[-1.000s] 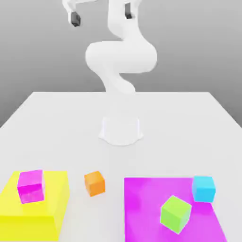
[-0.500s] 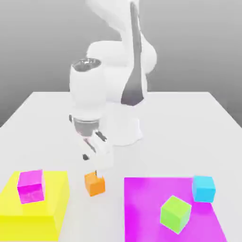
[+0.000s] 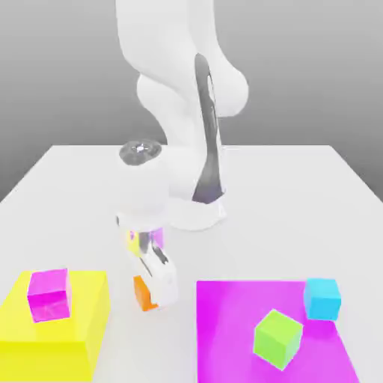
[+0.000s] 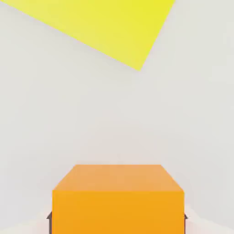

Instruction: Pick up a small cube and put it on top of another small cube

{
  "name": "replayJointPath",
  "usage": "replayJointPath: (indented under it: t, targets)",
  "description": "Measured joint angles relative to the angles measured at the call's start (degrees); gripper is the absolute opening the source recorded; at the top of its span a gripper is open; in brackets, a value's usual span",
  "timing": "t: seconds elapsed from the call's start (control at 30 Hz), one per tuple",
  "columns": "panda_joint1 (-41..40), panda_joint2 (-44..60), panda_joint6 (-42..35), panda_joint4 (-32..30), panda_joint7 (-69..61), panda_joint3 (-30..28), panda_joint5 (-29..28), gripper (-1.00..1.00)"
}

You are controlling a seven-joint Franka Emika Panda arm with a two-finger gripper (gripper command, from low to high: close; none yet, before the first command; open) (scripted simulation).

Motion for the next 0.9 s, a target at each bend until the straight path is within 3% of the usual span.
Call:
replayJointPath:
  t: [0.43, 0.9]
  targets:
    - [-1.9, -17.0, -14.1, -2.9, -0.7, 2.1, 0.9, -1.00]
    - [-8.4, -18.8, -43.0, 24.1, -18.8, -3.0, -0.2, -1.00]
